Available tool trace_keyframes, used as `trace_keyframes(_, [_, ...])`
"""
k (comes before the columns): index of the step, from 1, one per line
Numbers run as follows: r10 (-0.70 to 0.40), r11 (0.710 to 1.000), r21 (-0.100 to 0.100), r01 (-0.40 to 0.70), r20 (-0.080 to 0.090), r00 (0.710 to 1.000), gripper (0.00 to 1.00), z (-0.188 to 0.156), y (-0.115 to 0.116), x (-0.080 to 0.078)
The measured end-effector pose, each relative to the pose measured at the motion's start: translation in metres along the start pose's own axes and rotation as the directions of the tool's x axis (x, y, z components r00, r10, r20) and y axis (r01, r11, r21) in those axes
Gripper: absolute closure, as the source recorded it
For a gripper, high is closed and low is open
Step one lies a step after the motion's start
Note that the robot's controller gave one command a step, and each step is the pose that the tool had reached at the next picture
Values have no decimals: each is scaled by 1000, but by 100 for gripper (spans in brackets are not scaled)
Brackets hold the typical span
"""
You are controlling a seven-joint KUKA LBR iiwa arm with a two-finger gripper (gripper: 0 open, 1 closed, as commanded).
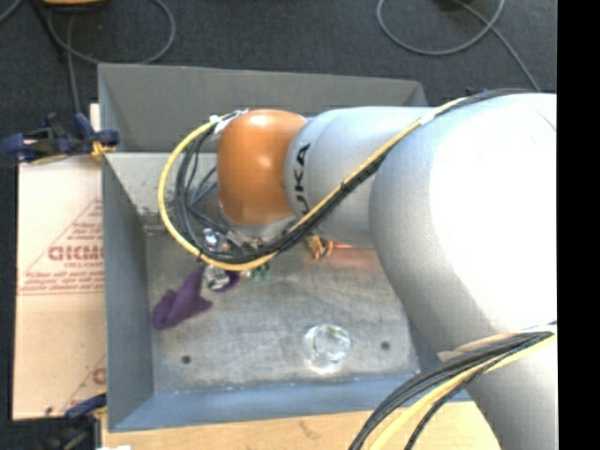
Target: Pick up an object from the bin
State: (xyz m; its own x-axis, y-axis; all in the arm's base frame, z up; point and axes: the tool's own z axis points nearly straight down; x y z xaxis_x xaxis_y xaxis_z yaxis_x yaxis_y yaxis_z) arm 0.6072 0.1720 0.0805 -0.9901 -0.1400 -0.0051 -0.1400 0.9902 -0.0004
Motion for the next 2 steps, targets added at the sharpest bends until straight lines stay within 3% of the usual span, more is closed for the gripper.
trace_keyframes(1, [0, 1000, 0, 0, 0, 1000, 100, 0, 0, 0])
trace_keyframes(2, [-242, 970, 1, 242, 6, 970, 100, -158, -30, 26])
